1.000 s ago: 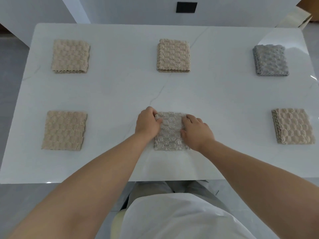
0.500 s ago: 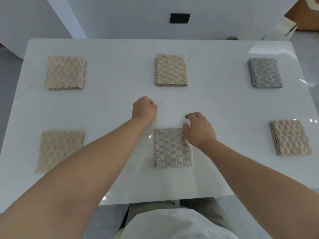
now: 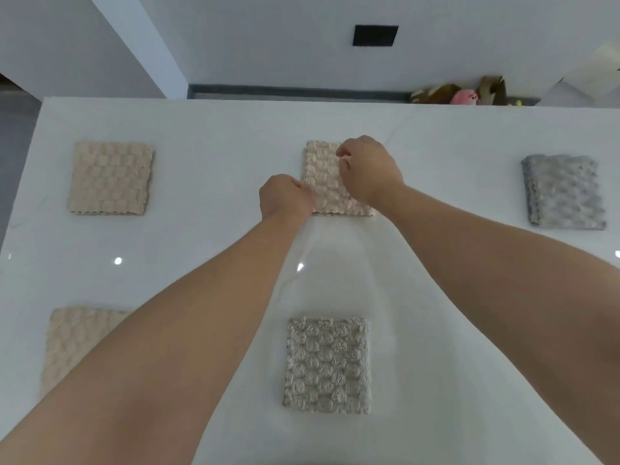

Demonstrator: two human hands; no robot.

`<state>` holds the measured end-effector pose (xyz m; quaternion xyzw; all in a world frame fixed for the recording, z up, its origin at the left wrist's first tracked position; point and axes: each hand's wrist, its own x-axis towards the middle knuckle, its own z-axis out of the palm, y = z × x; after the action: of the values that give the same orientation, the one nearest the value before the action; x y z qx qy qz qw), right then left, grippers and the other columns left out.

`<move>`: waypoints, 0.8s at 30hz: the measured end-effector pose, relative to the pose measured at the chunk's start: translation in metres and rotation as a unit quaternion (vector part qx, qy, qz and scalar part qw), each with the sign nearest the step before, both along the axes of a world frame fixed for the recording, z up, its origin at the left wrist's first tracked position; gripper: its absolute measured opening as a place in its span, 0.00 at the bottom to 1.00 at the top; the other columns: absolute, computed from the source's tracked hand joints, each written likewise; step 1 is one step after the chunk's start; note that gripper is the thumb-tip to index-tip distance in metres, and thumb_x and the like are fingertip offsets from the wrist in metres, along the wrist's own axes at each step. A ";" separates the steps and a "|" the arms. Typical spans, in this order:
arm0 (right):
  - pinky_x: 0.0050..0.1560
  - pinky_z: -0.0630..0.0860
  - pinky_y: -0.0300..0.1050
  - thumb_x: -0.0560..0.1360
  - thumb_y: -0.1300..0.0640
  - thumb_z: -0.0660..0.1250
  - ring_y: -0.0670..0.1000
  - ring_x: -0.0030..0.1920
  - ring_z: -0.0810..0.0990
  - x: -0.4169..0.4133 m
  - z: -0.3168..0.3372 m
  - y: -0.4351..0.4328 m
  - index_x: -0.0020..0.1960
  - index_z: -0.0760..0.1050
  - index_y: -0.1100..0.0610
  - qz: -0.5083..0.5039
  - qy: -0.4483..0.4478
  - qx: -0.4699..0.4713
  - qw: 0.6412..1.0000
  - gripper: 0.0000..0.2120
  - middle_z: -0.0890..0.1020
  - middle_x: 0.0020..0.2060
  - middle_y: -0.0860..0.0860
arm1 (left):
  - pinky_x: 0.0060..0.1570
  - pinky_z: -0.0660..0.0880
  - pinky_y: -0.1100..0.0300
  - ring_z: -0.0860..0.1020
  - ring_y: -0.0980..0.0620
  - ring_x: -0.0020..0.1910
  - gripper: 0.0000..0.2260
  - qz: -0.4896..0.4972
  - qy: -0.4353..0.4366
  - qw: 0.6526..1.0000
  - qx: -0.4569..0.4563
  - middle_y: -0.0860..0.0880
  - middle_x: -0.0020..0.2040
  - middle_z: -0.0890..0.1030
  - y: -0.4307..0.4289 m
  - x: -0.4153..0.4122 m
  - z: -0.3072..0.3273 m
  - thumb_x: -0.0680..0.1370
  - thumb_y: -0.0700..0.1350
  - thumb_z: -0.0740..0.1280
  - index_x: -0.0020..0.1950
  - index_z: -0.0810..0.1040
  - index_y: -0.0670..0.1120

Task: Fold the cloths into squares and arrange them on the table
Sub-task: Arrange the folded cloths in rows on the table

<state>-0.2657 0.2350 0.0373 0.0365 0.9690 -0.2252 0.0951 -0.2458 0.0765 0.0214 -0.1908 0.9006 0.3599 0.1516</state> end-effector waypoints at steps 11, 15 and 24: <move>0.63 0.75 0.48 0.82 0.53 0.59 0.52 0.59 0.78 -0.092 -0.018 -0.023 0.64 0.78 0.52 0.189 -0.058 -0.002 0.980 0.15 0.81 0.60 0.49 | 0.38 0.66 0.73 0.79 0.57 0.42 0.12 0.004 0.080 0.997 0.014 0.57 0.39 0.80 0.004 0.019 -0.027 0.77 0.55 0.72 0.51 0.82 0.47; 0.57 0.76 0.45 0.79 0.53 0.61 0.50 0.54 0.79 -0.094 -0.016 -0.019 0.58 0.81 0.52 0.199 -0.058 -0.022 0.978 0.12 0.82 0.55 0.48 | 0.33 0.66 0.78 0.76 0.61 0.38 0.12 0.033 0.057 0.997 0.030 0.59 0.37 0.78 0.005 0.017 -0.030 0.77 0.55 0.72 0.50 0.82 0.47; 0.52 0.75 0.43 0.77 0.58 0.62 0.50 0.52 0.79 -0.097 -0.015 -0.023 0.55 0.82 0.54 0.200 -0.062 -0.004 0.978 0.12 0.80 0.48 0.46 | 0.34 0.66 0.79 0.73 0.65 0.35 0.07 0.061 0.027 0.997 0.036 0.59 0.35 0.77 0.002 0.013 -0.032 0.78 0.50 0.71 0.45 0.81 0.47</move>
<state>-0.3629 0.2118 0.0225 -0.1448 0.9478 -0.2032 0.1987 -0.2327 0.0786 -0.0110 -0.2301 0.8775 0.4059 0.1113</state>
